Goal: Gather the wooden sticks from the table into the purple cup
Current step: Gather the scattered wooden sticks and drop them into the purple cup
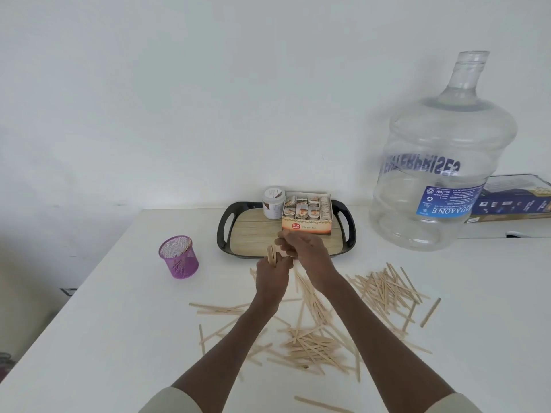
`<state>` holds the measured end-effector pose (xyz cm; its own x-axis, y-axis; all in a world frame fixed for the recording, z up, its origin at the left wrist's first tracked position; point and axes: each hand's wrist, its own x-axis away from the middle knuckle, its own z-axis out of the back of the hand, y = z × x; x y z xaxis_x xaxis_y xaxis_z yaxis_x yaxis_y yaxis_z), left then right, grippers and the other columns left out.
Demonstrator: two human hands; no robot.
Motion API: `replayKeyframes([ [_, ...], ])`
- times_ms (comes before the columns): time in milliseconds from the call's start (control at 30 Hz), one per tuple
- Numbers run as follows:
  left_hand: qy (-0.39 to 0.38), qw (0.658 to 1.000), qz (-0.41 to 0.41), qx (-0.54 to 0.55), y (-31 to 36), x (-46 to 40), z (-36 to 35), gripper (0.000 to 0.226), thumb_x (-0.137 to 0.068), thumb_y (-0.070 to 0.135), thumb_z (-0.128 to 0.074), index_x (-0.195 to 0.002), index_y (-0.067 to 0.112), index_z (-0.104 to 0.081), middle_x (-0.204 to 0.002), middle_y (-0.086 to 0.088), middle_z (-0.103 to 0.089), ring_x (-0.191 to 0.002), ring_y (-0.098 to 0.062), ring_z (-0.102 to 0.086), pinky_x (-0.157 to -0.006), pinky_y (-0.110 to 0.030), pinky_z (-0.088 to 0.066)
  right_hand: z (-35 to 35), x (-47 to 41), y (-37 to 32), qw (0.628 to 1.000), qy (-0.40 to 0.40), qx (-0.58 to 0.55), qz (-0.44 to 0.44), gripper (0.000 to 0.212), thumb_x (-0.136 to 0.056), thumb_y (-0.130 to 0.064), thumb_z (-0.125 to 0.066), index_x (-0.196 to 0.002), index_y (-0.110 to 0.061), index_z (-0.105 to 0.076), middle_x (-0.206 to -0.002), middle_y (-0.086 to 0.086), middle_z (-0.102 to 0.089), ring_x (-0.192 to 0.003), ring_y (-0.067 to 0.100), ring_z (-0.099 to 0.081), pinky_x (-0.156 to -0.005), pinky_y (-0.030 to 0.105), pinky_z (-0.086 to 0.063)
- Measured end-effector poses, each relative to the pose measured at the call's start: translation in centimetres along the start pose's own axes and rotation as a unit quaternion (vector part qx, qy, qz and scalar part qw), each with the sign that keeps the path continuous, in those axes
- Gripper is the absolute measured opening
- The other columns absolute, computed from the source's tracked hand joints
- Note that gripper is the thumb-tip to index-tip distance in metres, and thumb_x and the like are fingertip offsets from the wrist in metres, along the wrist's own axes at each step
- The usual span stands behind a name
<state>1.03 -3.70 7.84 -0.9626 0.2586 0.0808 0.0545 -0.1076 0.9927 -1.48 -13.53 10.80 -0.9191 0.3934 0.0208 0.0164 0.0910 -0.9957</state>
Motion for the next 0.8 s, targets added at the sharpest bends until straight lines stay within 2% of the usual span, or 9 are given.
replayKeyframes([
  [100,0.009,0.998,-0.019,-0.064,-0.8,-0.8,1.4,0.016,-0.074,0.013,-0.061,-0.063,0.006,-0.051,-0.057,-0.009,-0.040,-0.053,-0.018,-0.034,-0.048,-0.028,-0.030,-0.7,-0.9,-1.6,0.971,-0.091,0.211,0.068,0.021,-0.093,-0.027,-0.066,-0.108,-0.015,-0.075,-0.102,-0.004,-0.075,-0.095,0.005,-0.068,-0.089,0.023,-0.054],
  [233,0.021,0.993,-0.019,-0.112,-1.6,-2.0,3.1,0.030,-0.077,0.004,-0.061,-0.056,0.008,-0.040,-0.048,-0.002,-0.034,-0.046,-0.014,-0.027,-0.044,-0.027,-0.026,-2.6,-1.5,-2.5,0.910,-0.151,0.363,0.130,0.020,-0.089,-0.015,-0.070,-0.107,-0.012,-0.075,-0.097,-0.003,-0.077,-0.089,0.001,-0.069,-0.083,0.011,-0.051],
  [300,0.022,0.991,-0.015,-0.134,-1.9,-2.5,4.1,0.035,-0.079,0.006,-0.061,-0.053,0.011,-0.038,-0.047,0.000,-0.036,-0.047,-0.015,-0.029,-0.046,-0.028,-0.026,-3.7,-1.5,-2.7,0.893,-0.162,0.393,0.150,0.013,-0.086,-0.009,-0.070,-0.097,-0.008,-0.076,-0.086,-0.001,-0.077,-0.081,0.003,-0.070,-0.076,0.011,-0.052],
  [400,0.016,0.986,-0.026,-0.167,-2.6,-3.0,5.5,0.035,-0.081,0.012,-0.059,-0.053,0.014,-0.037,-0.045,0.004,-0.037,-0.047,-0.014,-0.030,-0.046,-0.028,-0.028,-5.7,-1.6,-2.5,0.880,-0.171,0.418,0.150,0.005,-0.079,-0.002,-0.071,-0.081,-0.006,-0.073,-0.073,0.000,-0.073,-0.068,0.009,-0.071,-0.070,0.025,-0.059],
  [533,0.033,0.980,-0.031,-0.194,-3.3,-3.6,7.4,0.034,-0.079,0.014,-0.057,-0.055,0.014,-0.032,-0.047,0.003,-0.037,-0.048,-0.017,-0.031,-0.046,-0.028,-0.027,-8.2,-2.2,-2.0,0.857,-0.165,0.467,0.141,0.011,-0.082,-0.002,-0.068,-0.089,-0.007,-0.075,-0.082,0.005,-0.073,-0.075,0.015,-0.068,-0.066,0.022,-0.053],
  [600,0.052,0.975,-0.046,-0.213,-3.3,-3.8,8.2,0.028,-0.079,0.012,-0.055,-0.056,0.013,-0.040,-0.047,0.002,-0.042,-0.049,-0.019,-0.035,-0.046,-0.027,-0.027,-9.3,-2.6,-1.8,0.853,-0.156,0.481,0.129,0.015,-0.082,0.002,-0.064,-0.085,-0.006,-0.077,-0.082,0.007,-0.073,-0.076,0.016,-0.069,-0.068,0.026,-0.057],
  [667,0.068,0.970,-0.066,-0.226,-3.5,-4.2,9.0,0.012,-0.080,0.011,-0.054,-0.070,0.007,-0.059,-0.046,0.002,-0.046,-0.048,-0.020,-0.037,-0.045,-0.027,-0.028,-10.3,-3.0,-1.5,0.852,-0.145,0.490,0.115,0.021,-0.080,0.004,-0.060,-0.082,-0.006,-0.078,-0.080,0.007,-0.073,-0.074,0.018,-0.069,-0.069,0.032,-0.060],
  [700,0.079,0.968,-0.075,-0.228,-3.6,-4.4,9.4,0.012,-0.080,0.012,-0.054,-0.081,0.005,-0.064,-0.046,0.002,-0.048,-0.047,-0.019,-0.038,-0.045,-0.027,-0.028,-10.7,-3.3,-1.4,0.851,-0.140,0.494,0.110,0.023,-0.078,0.005,-0.059,-0.081,-0.006,-0.079,-0.079,0.007,-0.073,-0.074,0.019,-0.069,-0.069,0.034,-0.061],
  [800,0.103,0.961,-0.088,-0.239,-3.9,-5.3,10.5,0.018,-0.080,0.014,-0.055,-0.093,0.006,-0.065,-0.044,0.004,-0.044,-0.045,-0.015,-0.035,-0.045,-0.027,-0.027,-12.1,-4.0,-1.1,0.851,-0.124,0.500,0.103,0.025,-0.075,0.008,-0.059,-0.079,-0.006,-0.079,-0.075,0.007,-0.072,-0.071,0.019,-0.069,-0.066,0.034,-0.061],
])
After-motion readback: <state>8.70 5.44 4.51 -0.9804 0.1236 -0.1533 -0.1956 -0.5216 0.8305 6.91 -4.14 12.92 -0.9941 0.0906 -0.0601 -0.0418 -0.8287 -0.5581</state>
